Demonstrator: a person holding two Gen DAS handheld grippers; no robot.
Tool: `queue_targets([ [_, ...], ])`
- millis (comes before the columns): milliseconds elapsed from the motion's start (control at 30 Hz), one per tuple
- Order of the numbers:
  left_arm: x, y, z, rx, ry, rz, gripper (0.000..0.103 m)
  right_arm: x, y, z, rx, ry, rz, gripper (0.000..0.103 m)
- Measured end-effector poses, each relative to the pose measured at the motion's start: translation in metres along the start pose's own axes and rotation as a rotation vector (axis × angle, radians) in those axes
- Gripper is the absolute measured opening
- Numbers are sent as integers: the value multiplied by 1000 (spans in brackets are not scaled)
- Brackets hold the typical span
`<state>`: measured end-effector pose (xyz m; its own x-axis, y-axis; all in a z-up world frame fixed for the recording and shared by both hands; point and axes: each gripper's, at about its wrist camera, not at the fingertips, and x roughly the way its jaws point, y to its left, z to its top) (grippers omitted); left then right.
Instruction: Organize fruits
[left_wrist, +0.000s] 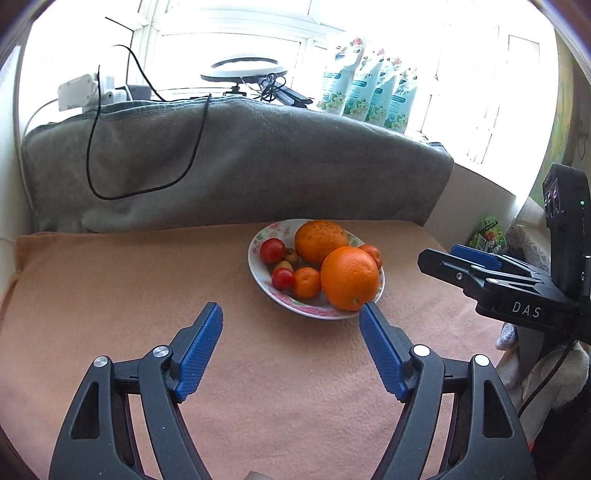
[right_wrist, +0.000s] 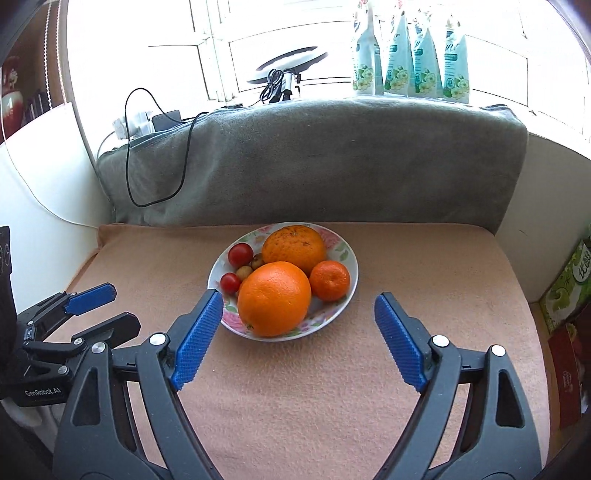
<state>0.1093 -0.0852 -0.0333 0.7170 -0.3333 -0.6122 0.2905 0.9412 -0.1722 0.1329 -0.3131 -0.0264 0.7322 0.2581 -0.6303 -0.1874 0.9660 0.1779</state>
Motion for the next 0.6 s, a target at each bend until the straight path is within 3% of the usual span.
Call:
queue_targets([
  [133,-6,1,-1,1,-10,21,83,-10,-5,-7,19,-16,-14,97],
  [600,-21,-3,-2,32,-50,92,87,-28,-6,-19,24,-35,-51,97],
])
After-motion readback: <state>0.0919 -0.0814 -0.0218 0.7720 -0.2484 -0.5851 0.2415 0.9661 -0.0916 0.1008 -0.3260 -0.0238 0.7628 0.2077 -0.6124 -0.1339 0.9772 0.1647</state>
